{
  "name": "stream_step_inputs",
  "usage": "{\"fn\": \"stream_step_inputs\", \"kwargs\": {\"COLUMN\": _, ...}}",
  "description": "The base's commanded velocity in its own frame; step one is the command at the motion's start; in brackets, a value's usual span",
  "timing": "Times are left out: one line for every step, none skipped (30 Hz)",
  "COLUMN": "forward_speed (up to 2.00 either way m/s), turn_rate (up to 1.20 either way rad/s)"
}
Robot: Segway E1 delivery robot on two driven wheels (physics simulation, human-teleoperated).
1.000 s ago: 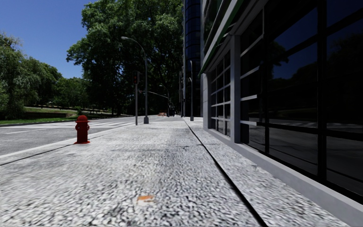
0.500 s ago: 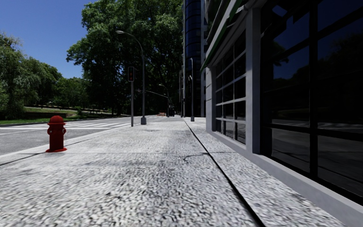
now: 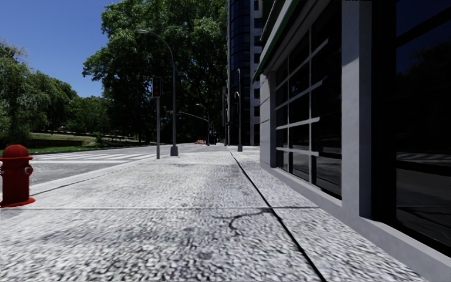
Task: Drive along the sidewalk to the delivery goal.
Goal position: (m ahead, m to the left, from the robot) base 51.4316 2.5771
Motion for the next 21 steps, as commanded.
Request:
{"fn": "stream_step_inputs", "kwargs": {"forward_speed": 2.0, "turn_rate": 0.0}}
{"fn": "stream_step_inputs", "kwargs": {"forward_speed": 2.0, "turn_rate": 0.0}}
{"fn": "stream_step_inputs", "kwargs": {"forward_speed": 2.0, "turn_rate": 0.0}}
{"fn": "stream_step_inputs", "kwargs": {"forward_speed": 2.0, "turn_rate": 0.0}}
{"fn": "stream_step_inputs", "kwargs": {"forward_speed": 2.0, "turn_rate": 0.0}}
{"fn": "stream_step_inputs", "kwargs": {"forward_speed": 2.0, "turn_rate": 0.0}}
{"fn": "stream_step_inputs", "kwargs": {"forward_speed": 2.0, "turn_rate": 0.0}}
{"fn": "stream_step_inputs", "kwargs": {"forward_speed": 2.0, "turn_rate": 0.0}}
{"fn": "stream_step_inputs", "kwargs": {"forward_speed": 2.0, "turn_rate": 0.0}}
{"fn": "stream_step_inputs", "kwargs": {"forward_speed": 2.0, "turn_rate": 0.0}}
{"fn": "stream_step_inputs", "kwargs": {"forward_speed": 2.0, "turn_rate": 0.0}}
{"fn": "stream_step_inputs", "kwargs": {"forward_speed": 2.0, "turn_rate": 0.0}}
{"fn": "stream_step_inputs", "kwargs": {"forward_speed": 2.0, "turn_rate": 0.0}}
{"fn": "stream_step_inputs", "kwargs": {"forward_speed": 2.0, "turn_rate": 0.0}}
{"fn": "stream_step_inputs", "kwargs": {"forward_speed": 2.0, "turn_rate": 0.0}}
{"fn": "stream_step_inputs", "kwargs": {"forward_speed": 2.0, "turn_rate": 0.0}}
{"fn": "stream_step_inputs", "kwargs": {"forward_speed": 2.0, "turn_rate": 0.0}}
{"fn": "stream_step_inputs", "kwargs": {"forward_speed": 2.0, "turn_rate": 0.0}}
{"fn": "stream_step_inputs", "kwargs": {"forward_speed": 2.0, "turn_rate": 0.0}}
{"fn": "stream_step_inputs", "kwargs": {"forward_speed": 2.0, "turn_rate": 0.0}}
{"fn": "stream_step_inputs", "kwargs": {"forward_speed": 2.0, "turn_rate": 0.0}}
